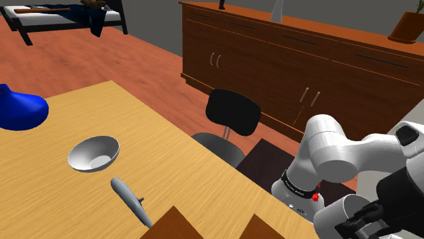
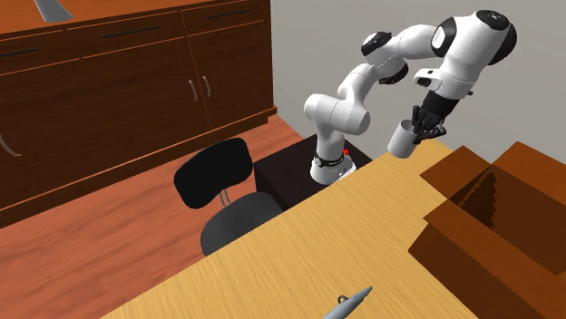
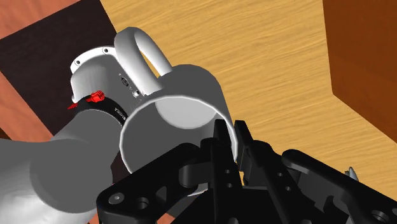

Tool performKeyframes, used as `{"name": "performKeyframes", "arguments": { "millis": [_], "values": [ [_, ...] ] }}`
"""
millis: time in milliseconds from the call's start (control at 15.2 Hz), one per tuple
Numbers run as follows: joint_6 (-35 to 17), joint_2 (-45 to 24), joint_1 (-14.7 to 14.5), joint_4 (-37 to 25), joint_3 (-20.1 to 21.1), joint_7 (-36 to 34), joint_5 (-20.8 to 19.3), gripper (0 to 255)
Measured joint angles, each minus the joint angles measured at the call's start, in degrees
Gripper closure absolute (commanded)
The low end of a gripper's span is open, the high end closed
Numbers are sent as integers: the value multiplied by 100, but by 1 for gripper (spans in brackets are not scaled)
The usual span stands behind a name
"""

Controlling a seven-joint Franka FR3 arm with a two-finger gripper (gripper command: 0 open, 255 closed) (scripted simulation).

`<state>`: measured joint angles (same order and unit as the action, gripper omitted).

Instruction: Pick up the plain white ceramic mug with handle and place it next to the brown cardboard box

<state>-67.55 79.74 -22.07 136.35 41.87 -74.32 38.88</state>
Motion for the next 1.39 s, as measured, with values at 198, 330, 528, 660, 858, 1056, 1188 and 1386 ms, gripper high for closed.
{"name": "performKeyframes", "arguments": {
  "millis": [198,330,528,660,858,1056,1188,1386],
  "values": [
    [-104,127,-64,214,135,-4,136,255],
    [-178,220,-114,373,228,-1,229,255],
    [-287,312,-161,560,367,11,359,255],
    [-345,403,-224,708,457,8,450,255],
    [-447,532,-316,927,636,-7,626,255],
    [-547,641,-399,1120,819,-22,804,255],
    [-614,688,-435,1215,945,-33,923,255],
    [-730,784,-519,1424,1141,-21,1106,255]
  ]
}}
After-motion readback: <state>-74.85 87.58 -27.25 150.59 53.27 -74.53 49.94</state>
